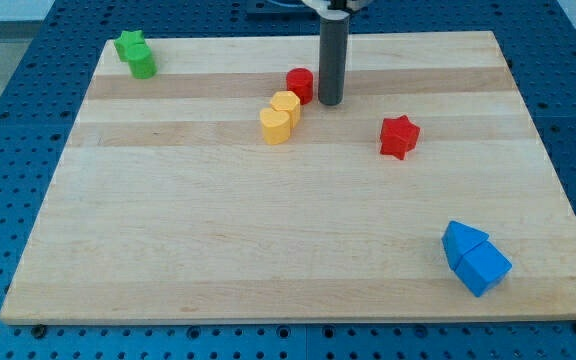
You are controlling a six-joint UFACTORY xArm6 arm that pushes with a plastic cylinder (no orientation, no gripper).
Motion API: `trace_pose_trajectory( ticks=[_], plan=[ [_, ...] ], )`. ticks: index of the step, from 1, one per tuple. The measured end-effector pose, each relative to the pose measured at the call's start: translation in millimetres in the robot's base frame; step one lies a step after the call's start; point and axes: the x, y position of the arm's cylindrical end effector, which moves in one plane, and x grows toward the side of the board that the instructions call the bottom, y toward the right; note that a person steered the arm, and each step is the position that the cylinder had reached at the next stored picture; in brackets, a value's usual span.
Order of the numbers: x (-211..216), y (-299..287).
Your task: Drag the red star at the bottom right of the yellow heart
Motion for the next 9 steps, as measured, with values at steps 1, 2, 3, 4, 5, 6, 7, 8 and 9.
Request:
trace_pose_trajectory(
  ticks=[1, 2, 3, 4, 5, 6, 7, 8, 9],
  plan=[
    [3.1, 28.0],
    [4.1, 69.6],
    [14.3, 123.7],
    [55.0, 133.3],
    [74.0, 120.2],
    [81.9, 92.4],
    [81.9, 44.3],
    [83.9, 3.1],
    [94.7, -14.3]
  ],
)
